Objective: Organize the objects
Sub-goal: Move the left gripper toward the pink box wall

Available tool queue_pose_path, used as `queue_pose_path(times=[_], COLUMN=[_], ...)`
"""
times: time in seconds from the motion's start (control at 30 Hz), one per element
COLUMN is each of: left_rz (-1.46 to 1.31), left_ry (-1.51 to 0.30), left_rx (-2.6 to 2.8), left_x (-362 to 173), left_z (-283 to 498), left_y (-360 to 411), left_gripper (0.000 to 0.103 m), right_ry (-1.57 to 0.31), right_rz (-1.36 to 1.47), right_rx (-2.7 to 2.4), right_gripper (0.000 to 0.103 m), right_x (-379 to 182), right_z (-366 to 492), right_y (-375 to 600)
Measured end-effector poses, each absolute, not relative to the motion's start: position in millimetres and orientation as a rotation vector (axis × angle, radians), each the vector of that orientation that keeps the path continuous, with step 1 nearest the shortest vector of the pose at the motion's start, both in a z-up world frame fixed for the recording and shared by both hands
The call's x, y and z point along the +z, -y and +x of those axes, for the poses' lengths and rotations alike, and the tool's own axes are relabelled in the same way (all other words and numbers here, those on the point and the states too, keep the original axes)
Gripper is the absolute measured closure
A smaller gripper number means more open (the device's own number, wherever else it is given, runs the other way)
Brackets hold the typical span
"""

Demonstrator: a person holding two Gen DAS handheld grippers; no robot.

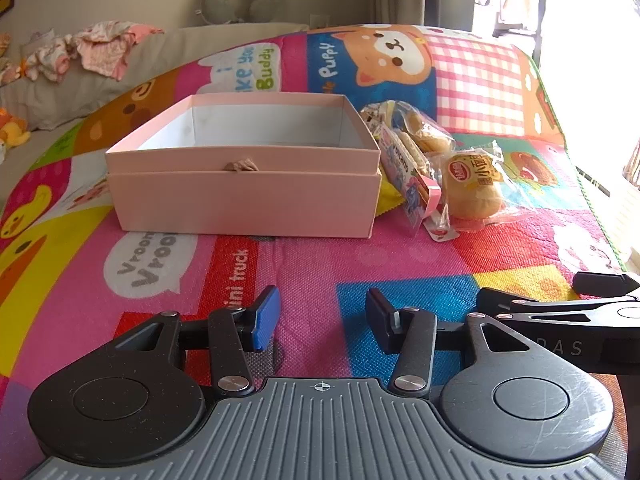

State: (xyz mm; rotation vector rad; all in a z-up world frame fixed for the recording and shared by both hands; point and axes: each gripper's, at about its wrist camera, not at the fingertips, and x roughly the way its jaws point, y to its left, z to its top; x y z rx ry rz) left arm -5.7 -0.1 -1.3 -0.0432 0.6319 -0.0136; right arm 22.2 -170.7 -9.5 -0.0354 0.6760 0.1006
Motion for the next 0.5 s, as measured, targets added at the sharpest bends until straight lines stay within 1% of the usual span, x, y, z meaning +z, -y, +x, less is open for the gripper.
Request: queue_pose_path(times=[0.5], left_rz=[-0.028], left_ry=[-0.631], left_rx=[-0.005], left_x=[-2.0], left_z=[-6.0], left_y=[3.6], left_gripper=[0.05], right_ry=[-0.675], right_rz=[-0.036], right_rx=[0.101], right_gripper=[0.0], right_x=[-9.4], right_z=[21.9], right_y=[170.5])
